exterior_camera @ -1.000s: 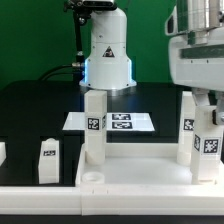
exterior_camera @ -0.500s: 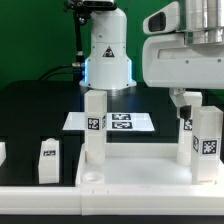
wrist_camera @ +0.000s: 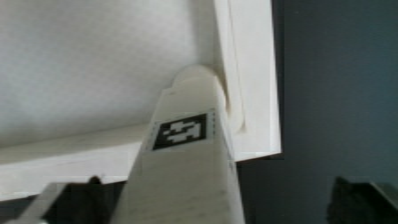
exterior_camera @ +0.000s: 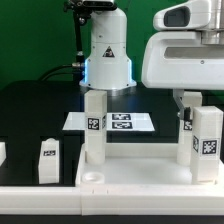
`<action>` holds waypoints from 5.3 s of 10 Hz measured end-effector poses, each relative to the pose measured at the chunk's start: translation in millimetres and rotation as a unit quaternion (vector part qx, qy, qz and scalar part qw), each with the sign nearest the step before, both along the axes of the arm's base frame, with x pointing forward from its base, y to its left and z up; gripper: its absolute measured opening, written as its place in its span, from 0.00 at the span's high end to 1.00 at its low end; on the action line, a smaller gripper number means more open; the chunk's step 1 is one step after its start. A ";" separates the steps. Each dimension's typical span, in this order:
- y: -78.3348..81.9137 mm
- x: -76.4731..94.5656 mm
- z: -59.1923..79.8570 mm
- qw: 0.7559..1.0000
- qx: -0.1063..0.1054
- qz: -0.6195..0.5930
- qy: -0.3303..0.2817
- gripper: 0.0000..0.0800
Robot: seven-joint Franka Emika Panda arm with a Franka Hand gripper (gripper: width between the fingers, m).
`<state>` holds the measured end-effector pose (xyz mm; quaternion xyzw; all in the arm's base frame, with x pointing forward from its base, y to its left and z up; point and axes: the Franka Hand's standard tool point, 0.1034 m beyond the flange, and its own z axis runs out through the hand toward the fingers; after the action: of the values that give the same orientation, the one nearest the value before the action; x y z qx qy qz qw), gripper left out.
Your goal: Assemble desk
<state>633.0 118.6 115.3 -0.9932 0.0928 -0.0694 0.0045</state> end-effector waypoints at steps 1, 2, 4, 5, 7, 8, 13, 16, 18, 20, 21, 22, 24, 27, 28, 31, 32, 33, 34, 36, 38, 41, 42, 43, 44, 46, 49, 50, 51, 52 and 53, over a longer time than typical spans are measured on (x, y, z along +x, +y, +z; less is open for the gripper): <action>0.2 0.0 0.0 1.000 0.002 -0.011 0.000 0.34; 0.3 -0.2 -0.2 0.998 0.009 -0.058 0.000 0.57; -0.8 -0.8 -0.5 0.991 0.018 -0.132 0.001 0.64; 0.8 -1.5 -1.2 0.980 0.025 -0.198 0.002 0.64; 2.1 -1.3 -2.0 0.949 0.039 -0.314 0.003 0.64; 2.8 -1.4 -2.2 0.916 0.056 -0.398 0.005 0.64; 6.2 -1.1 -3.5 0.779 0.133 -0.612 0.017 0.64; 1.5 -0.4 -4.1 0.843 0.120 -0.525 0.011 0.26; -3.1 0.7 -3.8 0.884 0.110 -0.454 0.006 0.20; -4.4 0.9 -3.9 0.915 0.101 -0.392 0.002 0.19; -4.4 0.9 -4.0 0.920 0.099 -0.378 0.002 0.19; -5.1 1.2 -3.6 0.940 0.091 -0.328 -0.001 0.19; -8.3 8.1 1.8 0.991 0.059 -0.116 -0.013 0.19; -9.2 7.6 0.3 0.981 0.069 -0.179 -0.009 0.52; -9.2 7.5 0.1 0.972 0.075 -0.221 -0.007 0.52; -16.1 7.7 -1.2 0.933 0.090 -0.349 -0.001 0.64; -18.9 7.7 -1.5 0.902 0.098 -0.421 0.002 0.64; -17.3 5.5 -1.8 0.839 0.109 -0.534 0.012 0.64; -15.1 4.2 -1.9 0.772 0.118 -0.625 0.016 0.64; -14.6 4.2 -2.4 0.657 0.153 -0.737 0.036 0.64; -13.4 3.8 -2.5 0.670 0.152 -0.725 0.035 0.64; -10.8 3.8 -3.6 0.833 0.135 -0.536 0.025 0.29; -11.9 4.7 -3.9 0.869 0.131 -0.476 0.023 0.22; -12.8 4.9 -4.0 0.877 0.128 -0.463 0.021 0.22; -13.4 4.9 -4.0 0.897 0.122 -0.425 0.018 0.19; -13.1 5.0 -3.6 0.936 0.101 -0.336 0.011 0.19; -4.0 4.9 -3.3 0.981 0.059 -0.185 0.000 0.19; -4.3 4.9 -3.4 0.981 0.059 -0.185 0.000 0.35; -4.2 4.8 -3.5 0.981 0.060 -0.187 0.001 0.52; -6.2 4.4 -3.6 0.972 0.063 -0.226 0.003 0.64; -7.8 4.6 -3.5 0.959 0.069 -0.274 0.004 0.64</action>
Offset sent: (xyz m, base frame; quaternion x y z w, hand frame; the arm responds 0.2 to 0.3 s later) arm 0.0000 0.0000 0.0000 0.0000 0.0000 0.1938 0.9810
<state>637.7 110.8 111.8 -0.9274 0.3656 -0.0578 0.0538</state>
